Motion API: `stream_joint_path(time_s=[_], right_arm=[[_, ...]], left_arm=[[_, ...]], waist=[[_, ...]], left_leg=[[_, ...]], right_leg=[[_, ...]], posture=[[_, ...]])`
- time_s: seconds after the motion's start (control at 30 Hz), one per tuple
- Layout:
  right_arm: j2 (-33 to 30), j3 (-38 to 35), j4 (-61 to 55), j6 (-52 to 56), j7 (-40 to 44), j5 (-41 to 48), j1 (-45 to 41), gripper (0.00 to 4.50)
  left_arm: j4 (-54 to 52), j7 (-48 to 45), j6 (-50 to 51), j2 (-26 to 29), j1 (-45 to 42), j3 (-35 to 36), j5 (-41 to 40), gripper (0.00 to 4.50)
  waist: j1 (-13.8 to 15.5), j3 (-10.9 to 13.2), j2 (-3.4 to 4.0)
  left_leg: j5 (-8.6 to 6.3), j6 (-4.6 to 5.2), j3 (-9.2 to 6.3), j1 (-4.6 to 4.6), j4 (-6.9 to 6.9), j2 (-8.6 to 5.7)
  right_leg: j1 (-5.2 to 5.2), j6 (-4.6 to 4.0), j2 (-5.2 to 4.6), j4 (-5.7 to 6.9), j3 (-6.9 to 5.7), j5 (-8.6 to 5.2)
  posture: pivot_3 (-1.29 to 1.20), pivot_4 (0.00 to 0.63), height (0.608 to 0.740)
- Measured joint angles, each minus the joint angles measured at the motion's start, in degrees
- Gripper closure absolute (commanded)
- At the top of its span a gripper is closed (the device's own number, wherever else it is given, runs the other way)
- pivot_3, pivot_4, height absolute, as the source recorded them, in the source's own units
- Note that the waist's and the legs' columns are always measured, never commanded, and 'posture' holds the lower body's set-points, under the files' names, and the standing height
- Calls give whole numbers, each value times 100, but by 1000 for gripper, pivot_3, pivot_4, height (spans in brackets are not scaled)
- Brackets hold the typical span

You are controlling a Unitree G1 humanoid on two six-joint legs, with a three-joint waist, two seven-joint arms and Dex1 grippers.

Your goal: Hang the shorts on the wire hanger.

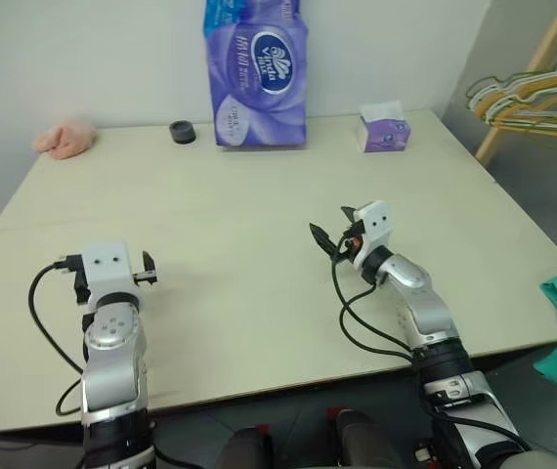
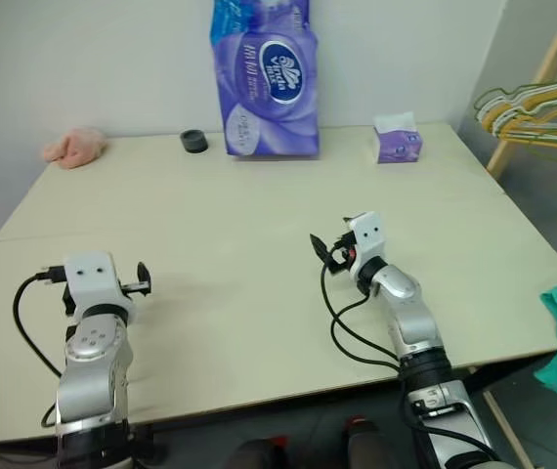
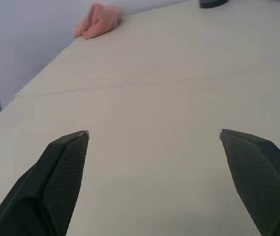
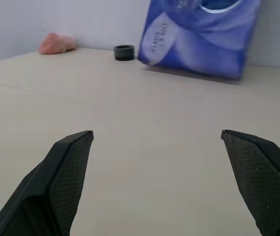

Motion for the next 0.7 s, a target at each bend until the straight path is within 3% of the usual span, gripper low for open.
stream_joint_path(time_s=[0.17,0.5,0.7], right_arm=[[111,49,372,-178,171,-13,-185,42],[-11,11,527,-261,349,-103,-309,42],[-37,-130,278,-240,132,-113,-9,42]], left_arm=[[-292,36,98,-75,137,64,-48,0],[-334,121,29,-155,84,-55,-76,0],[-227,-196,-31,188,-350,-407,-94,0]], waist=[[320,0,0],[355,-3,-2],[330,-35,-1]], left_leg=[[29,-21,-52,-4,-4,6],[63,-36,-86,5,-7,12],[71,-48,-87,6,-16,18]], right_leg=[[12,-37,7,1,-84,9],[37,-61,49,4,-109,17],[37,-68,58,-1,-108,22]], posture=[[179,95,740],[171,80,740],[133,72,740]])
